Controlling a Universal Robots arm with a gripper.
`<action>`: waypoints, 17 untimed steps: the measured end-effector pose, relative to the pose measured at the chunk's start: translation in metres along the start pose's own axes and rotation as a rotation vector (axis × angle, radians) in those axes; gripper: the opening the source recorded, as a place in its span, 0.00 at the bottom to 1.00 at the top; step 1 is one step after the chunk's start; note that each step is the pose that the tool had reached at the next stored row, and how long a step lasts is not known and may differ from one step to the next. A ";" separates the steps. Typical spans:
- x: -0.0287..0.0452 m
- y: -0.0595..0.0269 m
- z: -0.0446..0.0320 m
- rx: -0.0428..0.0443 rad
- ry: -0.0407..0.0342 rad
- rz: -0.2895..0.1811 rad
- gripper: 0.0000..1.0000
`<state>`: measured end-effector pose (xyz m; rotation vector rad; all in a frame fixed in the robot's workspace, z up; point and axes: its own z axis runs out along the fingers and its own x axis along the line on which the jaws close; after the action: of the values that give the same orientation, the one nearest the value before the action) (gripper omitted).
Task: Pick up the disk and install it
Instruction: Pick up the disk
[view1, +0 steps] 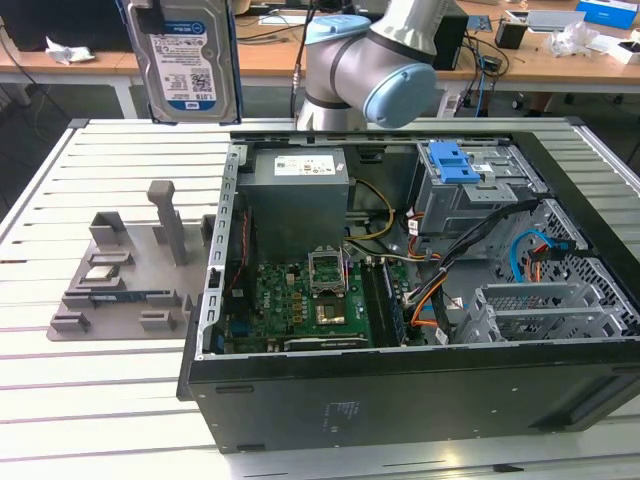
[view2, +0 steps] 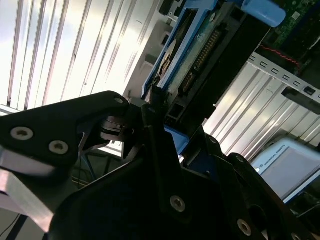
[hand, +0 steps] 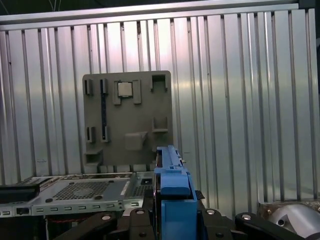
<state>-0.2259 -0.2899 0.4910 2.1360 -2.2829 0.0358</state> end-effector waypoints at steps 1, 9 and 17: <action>-0.0002 -0.0038 0.0000 0.0000 0.0000 0.000 0.37; -0.0022 -0.0342 0.0002 0.0001 -0.0001 0.000 0.37; -0.0040 -0.0600 0.0004 0.0001 -0.0001 0.000 0.37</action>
<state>-0.1657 -0.2899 0.4909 2.1361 -2.2830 0.0358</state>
